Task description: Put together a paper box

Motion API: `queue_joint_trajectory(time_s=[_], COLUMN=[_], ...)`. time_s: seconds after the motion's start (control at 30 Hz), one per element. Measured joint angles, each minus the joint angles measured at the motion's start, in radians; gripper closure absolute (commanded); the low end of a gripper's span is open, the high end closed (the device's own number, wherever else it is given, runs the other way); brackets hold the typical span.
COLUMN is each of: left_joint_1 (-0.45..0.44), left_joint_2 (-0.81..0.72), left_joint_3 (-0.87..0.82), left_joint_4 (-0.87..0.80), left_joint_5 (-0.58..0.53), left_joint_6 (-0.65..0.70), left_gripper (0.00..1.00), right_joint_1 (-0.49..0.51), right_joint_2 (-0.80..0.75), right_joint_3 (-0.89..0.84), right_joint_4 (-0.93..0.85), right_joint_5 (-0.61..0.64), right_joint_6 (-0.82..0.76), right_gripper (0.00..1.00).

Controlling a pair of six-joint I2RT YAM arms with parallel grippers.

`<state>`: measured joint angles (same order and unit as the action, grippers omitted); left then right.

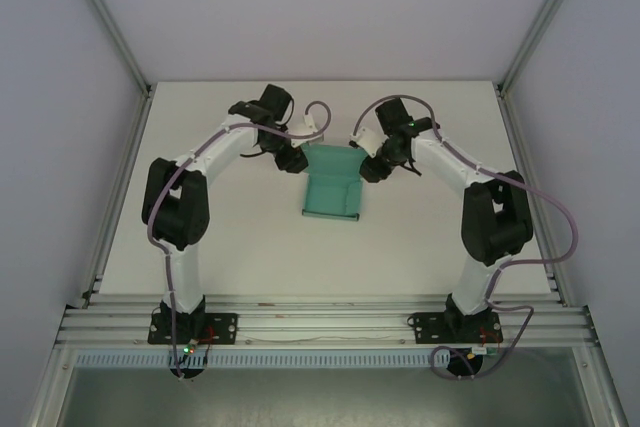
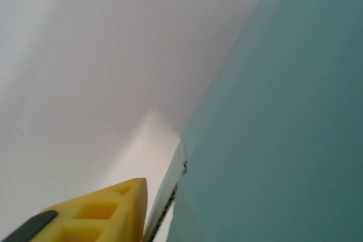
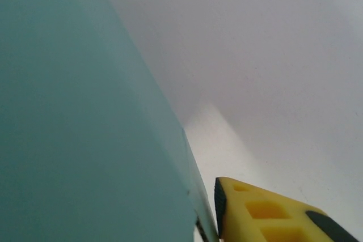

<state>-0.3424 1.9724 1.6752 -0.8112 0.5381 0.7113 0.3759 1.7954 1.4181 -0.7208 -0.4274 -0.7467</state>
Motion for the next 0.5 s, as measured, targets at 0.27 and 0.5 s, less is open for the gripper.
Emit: queue_joint_trajectory(time_s=[0.27,0.5], left_joint_1=[-0.025,-0.031], left_joint_2=[0.0,-0.003], left_joint_3=[0.007,-0.003], left_joint_4=[0.0,0.022], left_joint_5=[-0.032,-0.063], left_joint_6=[-0.006,-0.033], left_gripper=[0.79,0.32], right_joint_1=[0.0,0.0], right_joint_2=[0.0,-0.004], right_joint_3=[0.021,0.013], right_joint_4=[-0.029,-0.005], right_joint_5=[0.0,0.033], right_joint_6=[0.001,0.055], right_gripper=[0.81,0.44])
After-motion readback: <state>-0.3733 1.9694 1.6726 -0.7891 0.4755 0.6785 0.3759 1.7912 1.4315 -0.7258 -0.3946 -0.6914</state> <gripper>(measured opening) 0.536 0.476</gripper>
